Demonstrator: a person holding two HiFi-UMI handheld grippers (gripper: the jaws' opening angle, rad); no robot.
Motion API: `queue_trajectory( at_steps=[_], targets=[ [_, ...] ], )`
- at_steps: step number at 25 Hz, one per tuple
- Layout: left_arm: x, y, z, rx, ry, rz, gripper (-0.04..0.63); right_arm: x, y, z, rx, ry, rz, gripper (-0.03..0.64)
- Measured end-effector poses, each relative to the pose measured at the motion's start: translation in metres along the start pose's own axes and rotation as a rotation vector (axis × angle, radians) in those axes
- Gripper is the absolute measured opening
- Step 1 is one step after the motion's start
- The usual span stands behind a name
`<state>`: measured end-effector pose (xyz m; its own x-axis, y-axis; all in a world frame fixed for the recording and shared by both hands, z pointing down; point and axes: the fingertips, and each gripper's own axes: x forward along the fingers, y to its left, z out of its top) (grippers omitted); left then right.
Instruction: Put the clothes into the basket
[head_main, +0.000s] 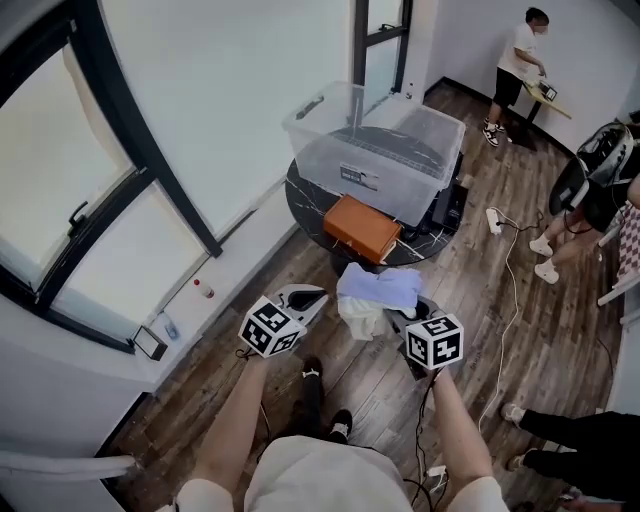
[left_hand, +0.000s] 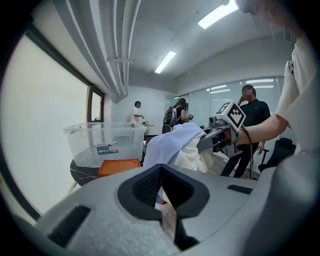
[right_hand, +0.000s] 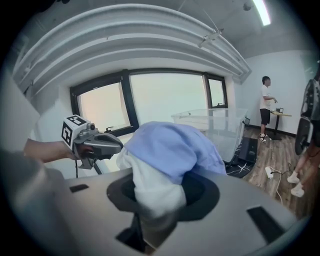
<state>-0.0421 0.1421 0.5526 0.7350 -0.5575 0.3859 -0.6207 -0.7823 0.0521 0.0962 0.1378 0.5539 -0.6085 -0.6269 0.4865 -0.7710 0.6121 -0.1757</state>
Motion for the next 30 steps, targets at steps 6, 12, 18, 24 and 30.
queue_trajectory(
  at_steps=[6, 12, 18, 24, 30],
  targets=[
    [0.032, 0.061, 0.036, -0.003, -0.07, -0.056, 0.015, 0.044, -0.032, 0.044, 0.012, -0.025, -0.032, 0.149],
    [0.056, 0.122, 0.065, 0.029, -0.074, -0.082, 0.117, 0.086, -0.053, 0.089, 0.038, -0.04, -0.065, 0.149],
    [0.074, 0.166, 0.071, 0.055, -0.066, -0.137, 0.117, 0.123, -0.069, 0.114, 0.047, -0.03, -0.116, 0.149],
    [0.083, 0.187, 0.078, 0.07, -0.069, -0.162, 0.117, 0.137, -0.079, 0.136, 0.039, -0.043, -0.143, 0.149],
    [0.099, 0.212, 0.085, 0.065, -0.067, -0.158, 0.117, 0.159, -0.094, 0.158, 0.059, -0.061, -0.134, 0.149]
  ],
)
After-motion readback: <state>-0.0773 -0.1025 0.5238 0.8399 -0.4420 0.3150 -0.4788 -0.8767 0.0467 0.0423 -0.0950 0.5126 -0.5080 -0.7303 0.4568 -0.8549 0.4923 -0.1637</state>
